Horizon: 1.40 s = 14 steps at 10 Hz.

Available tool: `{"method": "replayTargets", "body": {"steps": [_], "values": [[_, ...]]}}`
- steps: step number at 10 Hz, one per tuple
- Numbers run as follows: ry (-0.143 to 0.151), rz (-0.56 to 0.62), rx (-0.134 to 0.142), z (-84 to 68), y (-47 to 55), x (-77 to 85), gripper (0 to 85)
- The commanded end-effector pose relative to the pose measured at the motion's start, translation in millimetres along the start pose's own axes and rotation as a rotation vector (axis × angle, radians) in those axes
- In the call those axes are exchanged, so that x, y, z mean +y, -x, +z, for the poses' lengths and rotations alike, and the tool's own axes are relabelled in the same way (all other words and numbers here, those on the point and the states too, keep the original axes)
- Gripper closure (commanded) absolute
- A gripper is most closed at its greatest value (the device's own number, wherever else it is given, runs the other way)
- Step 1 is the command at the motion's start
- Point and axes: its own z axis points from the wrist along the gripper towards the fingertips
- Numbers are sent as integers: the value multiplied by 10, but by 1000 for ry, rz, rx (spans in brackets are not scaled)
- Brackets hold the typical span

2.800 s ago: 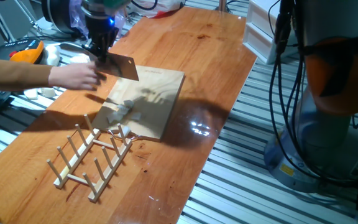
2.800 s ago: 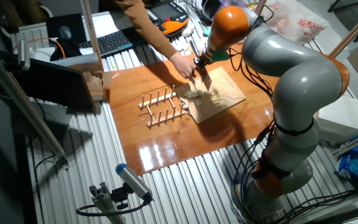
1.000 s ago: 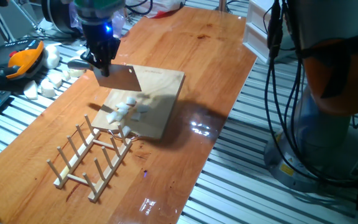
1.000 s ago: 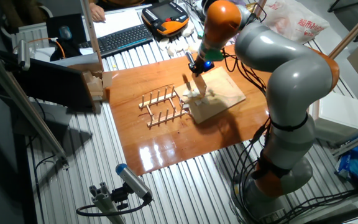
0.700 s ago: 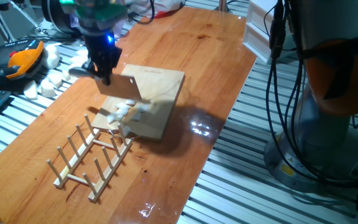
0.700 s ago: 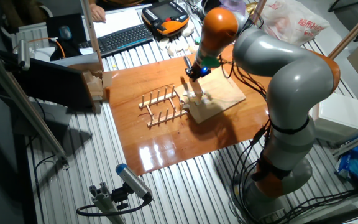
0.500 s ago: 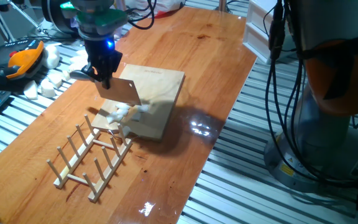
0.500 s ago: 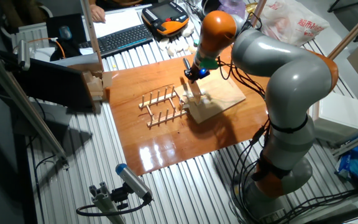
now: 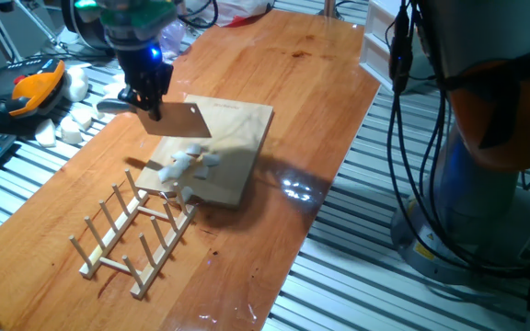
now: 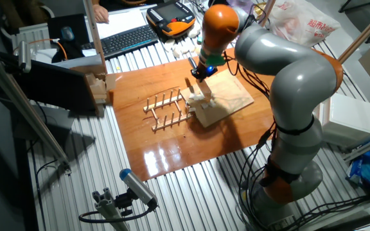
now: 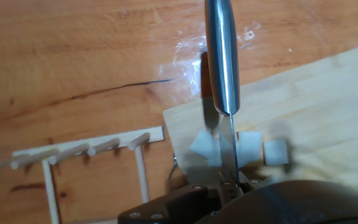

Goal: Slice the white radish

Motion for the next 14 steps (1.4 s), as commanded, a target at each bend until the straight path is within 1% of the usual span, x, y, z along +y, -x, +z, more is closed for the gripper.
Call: {"method": "replayTargets", "body": {"steps": [1,2,3,4,5,6,7,9,10,11,12,13,14], "values": [[6,35,2,-1,2,-10,850],[-43,37,-3,-1,2,-10,850],[-75,19,-5,-1,2,-10,850],[-63,-23,-1,-1,2,-10,850],[35,-15,31,-1,2,-10,850],[58,-53,45,-1,2,-10,850],[66,-63,50,-1,2,-10,850],[66,-54,55,-1,2,-10,850],[72,-28,66,-1,2,-10,850],[69,1,70,-48,13,115,850],[41,20,73,-107,17,318,850],[31,39,59,-136,11,506,850],[31,50,30,-167,-3,653,850]]}}
